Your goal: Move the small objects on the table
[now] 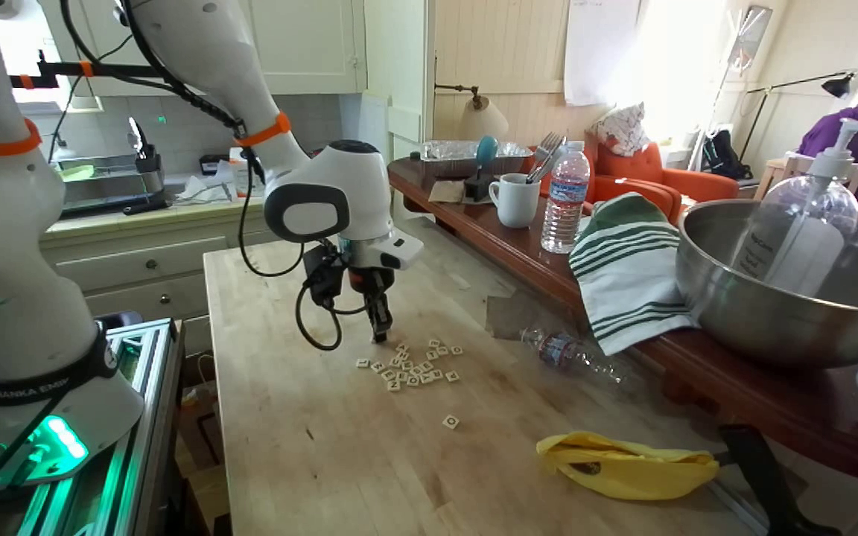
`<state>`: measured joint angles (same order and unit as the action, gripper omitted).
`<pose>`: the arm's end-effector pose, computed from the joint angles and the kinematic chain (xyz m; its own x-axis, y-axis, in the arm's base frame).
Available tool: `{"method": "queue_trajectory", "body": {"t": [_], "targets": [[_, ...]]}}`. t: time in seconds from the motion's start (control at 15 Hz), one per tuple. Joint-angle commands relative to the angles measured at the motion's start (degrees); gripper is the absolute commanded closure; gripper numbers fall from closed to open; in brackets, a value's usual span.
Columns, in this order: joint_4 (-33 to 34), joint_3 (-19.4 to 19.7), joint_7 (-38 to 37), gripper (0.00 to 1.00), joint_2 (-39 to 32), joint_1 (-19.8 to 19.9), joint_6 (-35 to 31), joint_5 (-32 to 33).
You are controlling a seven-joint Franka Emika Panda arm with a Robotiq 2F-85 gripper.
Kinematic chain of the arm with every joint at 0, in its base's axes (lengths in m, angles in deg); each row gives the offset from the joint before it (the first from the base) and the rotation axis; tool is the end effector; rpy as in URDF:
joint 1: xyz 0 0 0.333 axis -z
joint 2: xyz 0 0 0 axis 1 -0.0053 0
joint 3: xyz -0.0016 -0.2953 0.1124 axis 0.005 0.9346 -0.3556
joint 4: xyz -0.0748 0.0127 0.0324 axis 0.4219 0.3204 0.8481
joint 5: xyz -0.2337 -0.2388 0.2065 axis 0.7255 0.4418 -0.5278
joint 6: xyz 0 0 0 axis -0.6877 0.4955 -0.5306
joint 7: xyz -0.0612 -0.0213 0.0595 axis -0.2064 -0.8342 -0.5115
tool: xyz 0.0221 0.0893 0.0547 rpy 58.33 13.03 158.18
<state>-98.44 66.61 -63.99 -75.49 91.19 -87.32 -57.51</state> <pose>0.4363 -0.0256 0.2160 0.9944 -0.0479 0.0937 -0.0470 -0.9988 -0.0125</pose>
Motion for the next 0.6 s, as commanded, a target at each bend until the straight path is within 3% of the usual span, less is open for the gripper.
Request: {"method": "queue_trajectory", "body": {"t": [0.0,0.27,0.53], "targets": [[1.8,0.2,-4.5,1.0,-2.3,0.4,3.6,-2.4],[2.8,0.9,-10.9,1.0,-2.6,0.3,4.6,-3.5],[3.2,0.2,-12.4,1.0,-2.9,0.6,4.3,-7.8]]}}
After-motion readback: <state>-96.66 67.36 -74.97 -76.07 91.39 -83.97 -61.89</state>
